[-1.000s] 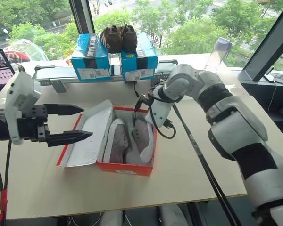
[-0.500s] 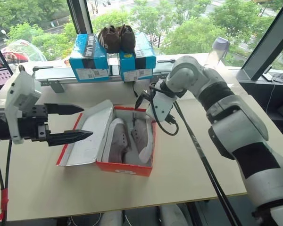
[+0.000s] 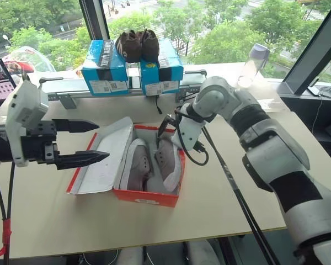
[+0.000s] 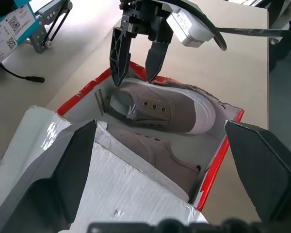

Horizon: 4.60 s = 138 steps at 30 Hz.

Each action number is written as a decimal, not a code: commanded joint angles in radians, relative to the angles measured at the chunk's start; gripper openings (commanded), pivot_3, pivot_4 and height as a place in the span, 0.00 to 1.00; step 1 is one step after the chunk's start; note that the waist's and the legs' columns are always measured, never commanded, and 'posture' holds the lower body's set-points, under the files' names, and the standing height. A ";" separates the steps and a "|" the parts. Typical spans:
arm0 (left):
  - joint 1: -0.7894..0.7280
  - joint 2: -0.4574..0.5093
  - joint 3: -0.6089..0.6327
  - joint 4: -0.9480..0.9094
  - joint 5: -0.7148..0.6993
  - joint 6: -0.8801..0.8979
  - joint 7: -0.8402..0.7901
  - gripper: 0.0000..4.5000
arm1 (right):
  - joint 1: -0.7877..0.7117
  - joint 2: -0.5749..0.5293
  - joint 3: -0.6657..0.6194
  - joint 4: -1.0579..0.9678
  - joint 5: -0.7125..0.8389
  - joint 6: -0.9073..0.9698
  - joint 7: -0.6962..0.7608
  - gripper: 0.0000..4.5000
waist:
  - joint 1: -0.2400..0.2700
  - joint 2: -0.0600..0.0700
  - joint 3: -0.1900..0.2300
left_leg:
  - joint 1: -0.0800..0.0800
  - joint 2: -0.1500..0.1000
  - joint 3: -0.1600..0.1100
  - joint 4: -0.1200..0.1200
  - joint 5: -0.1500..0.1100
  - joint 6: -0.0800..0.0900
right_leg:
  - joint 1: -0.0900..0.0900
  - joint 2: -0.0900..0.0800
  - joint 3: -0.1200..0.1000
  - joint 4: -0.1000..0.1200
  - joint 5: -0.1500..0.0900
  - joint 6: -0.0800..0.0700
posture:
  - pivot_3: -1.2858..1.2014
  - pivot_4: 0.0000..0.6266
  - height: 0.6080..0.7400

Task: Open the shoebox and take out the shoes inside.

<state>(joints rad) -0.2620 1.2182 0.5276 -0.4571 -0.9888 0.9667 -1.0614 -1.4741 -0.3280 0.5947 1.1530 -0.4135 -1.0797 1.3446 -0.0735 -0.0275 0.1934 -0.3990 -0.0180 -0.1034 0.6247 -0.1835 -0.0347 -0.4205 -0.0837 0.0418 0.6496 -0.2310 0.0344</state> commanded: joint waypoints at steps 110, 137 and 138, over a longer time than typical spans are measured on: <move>-0.133 -0.046 -0.123 0.036 0.047 -0.081 0.033 1.00 | -0.037 0.105 -0.056 -0.021 0.069 0.238 0.161 0.77 | -0.011 0.000 0.001 | 0.006 0.025 0.005 0.001 -0.008 -0.011 | -0.004 0.026 0.004 0.008 -0.005 -0.011 | 0.52 0.24 1.00; 0.006 -0.049 0.035 -0.076 -0.049 -0.012 0.146 1.00 | -0.029 0.212 0.030 0.098 -0.065 0.236 0.183 0.00 | -0.023 -0.001 0.000 | 0.011 0.026 0.005 0.000 -0.008 -0.012 | 0.001 0.026 0.004 0.008 -0.006 -0.011 | 0.52 0.24 1.00; 0.002 -0.049 0.028 -0.073 -0.047 -0.016 0.145 1.00 | -0.028 0.212 0.027 0.097 -0.063 0.240 0.187 0.00 | -0.023 -0.001 0.000 | 0.011 0.026 0.005 0.000 -0.008 -0.012 | 0.001 0.026 0.004 0.008 -0.006 -0.011 | 0.52 0.24 1.00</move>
<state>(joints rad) -0.2380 1.1595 0.5490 -0.5302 -1.0272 0.9665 -0.9170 -1.5365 -0.1301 0.6077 1.2390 -0.4687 -0.8469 1.4990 -0.0970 -0.0282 0.1936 -0.3881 0.0078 -0.0986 0.6250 -0.1920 -0.0467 -0.4197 -0.0576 0.0455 0.6580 -0.2373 0.0236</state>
